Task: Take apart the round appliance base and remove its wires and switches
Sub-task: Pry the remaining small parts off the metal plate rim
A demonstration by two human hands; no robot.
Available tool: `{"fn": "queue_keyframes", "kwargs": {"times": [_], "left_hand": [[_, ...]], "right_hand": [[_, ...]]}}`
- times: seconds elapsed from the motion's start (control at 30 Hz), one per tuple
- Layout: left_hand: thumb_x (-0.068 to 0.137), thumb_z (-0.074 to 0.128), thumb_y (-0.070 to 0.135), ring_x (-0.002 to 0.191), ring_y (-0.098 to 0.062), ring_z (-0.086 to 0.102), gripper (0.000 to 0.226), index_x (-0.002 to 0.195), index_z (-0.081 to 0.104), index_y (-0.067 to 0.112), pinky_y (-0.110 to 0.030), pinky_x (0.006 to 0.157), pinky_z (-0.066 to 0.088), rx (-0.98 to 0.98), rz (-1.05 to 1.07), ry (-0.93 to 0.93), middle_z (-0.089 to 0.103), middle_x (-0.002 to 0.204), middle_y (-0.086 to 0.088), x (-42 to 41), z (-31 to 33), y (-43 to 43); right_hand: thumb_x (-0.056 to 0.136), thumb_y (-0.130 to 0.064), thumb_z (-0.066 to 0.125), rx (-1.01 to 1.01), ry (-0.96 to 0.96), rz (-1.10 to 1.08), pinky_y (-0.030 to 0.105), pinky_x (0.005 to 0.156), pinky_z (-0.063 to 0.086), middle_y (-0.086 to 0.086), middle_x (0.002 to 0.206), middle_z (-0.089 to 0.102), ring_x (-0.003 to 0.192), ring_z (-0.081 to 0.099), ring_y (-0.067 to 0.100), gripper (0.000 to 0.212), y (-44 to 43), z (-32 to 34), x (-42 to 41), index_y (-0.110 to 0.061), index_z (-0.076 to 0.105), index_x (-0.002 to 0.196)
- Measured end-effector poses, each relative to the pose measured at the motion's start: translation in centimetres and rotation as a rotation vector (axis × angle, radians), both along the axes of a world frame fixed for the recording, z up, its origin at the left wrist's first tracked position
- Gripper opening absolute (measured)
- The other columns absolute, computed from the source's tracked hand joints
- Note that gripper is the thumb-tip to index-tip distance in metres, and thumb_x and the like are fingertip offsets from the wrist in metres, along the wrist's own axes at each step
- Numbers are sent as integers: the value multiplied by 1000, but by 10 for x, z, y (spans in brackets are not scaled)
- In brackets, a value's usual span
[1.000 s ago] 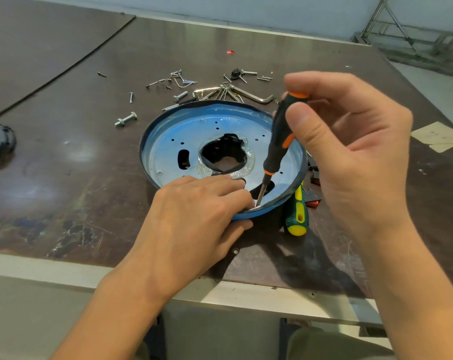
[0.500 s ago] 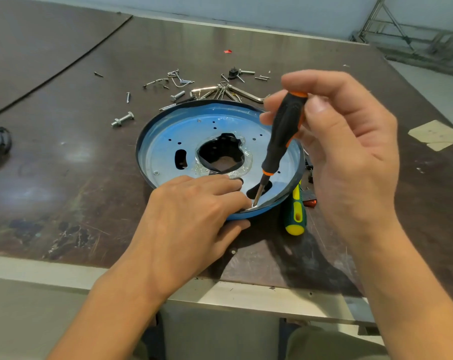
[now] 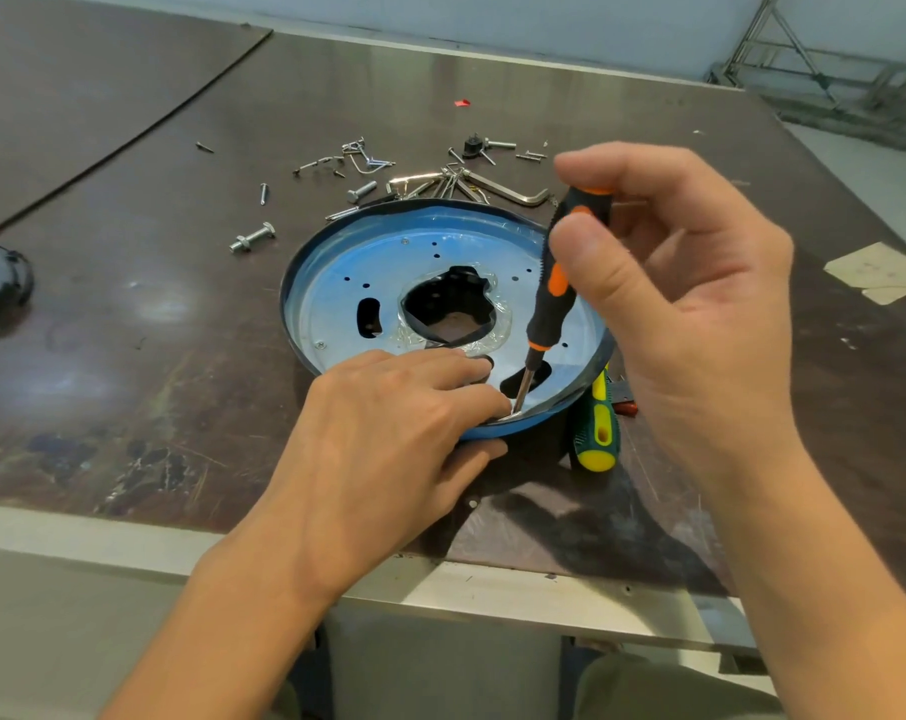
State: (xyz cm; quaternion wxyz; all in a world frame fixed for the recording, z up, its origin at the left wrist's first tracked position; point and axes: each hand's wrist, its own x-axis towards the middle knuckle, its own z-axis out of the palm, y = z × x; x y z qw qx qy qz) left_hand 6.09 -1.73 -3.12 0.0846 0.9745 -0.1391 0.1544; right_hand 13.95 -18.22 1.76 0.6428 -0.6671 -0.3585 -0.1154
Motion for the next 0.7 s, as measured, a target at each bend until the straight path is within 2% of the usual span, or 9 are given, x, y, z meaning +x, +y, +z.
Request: {"fn": "queue_keyframes", "kwargs": {"times": [0.07,0.2,0.27,0.4,0.47,0.53,0.6,0.7], "left_hand": [[85,67,45,97,-12,67,23,104,73,34,-36,71,57,1,2,0,70,110,12,0,0,0],[85,66,45,97,-11,67,25,106,73,34,-35,71,57,-8,6,11,70,112,12,0,-1,0],[85,66,45,96,-11,67,25,105,73,34,-35,71,57,-9,4,11,70,111,12,0,0,0],[85,66,45,100,-11,67,24,106,73,34,-33,75,56,-2,5,10,70,115,11,0,-1,1],[86,64,45,108,-11,65,25,107,73,34,-33,79,57,-9,4,13,69,119,11,0,-1,1],[87,62,46,114,-10,62,27,109,73,34,-35,81,57,-4,0,18,68,122,10,1,-2,1],[87,61,46,115,-10,61,28,109,73,34,-34,81,57,-3,-3,23,68,122,10,1,-2,1],[89,61,47,112,-9,61,26,110,72,35,-34,80,56,-3,1,32,67,122,12,1,-2,1]], "right_hand": [[95,-5,69,-3,-28,-6,21,81,50,0,101,66,93,61,9,27,-1,1,1,-17,63,118],[102,4,48,25,37,86,34,91,56,17,113,68,108,69,29,33,-2,-1,3,-11,56,130],[102,3,45,58,76,93,34,91,55,18,113,67,107,68,28,32,-1,-2,2,-10,56,129],[96,-4,66,23,4,2,22,82,52,4,102,65,94,62,8,27,1,1,1,-13,61,121],[96,0,65,26,7,15,25,83,55,6,104,67,96,67,15,31,-1,1,2,-12,60,124],[100,5,54,58,63,55,34,88,58,16,112,70,103,72,27,35,-3,-1,3,-10,57,132],[102,5,48,100,111,66,38,88,59,21,113,70,106,72,31,34,-3,-1,2,-8,57,132],[96,-3,65,65,67,22,32,77,59,18,107,68,101,69,25,28,0,0,-1,-8,60,123]]}}
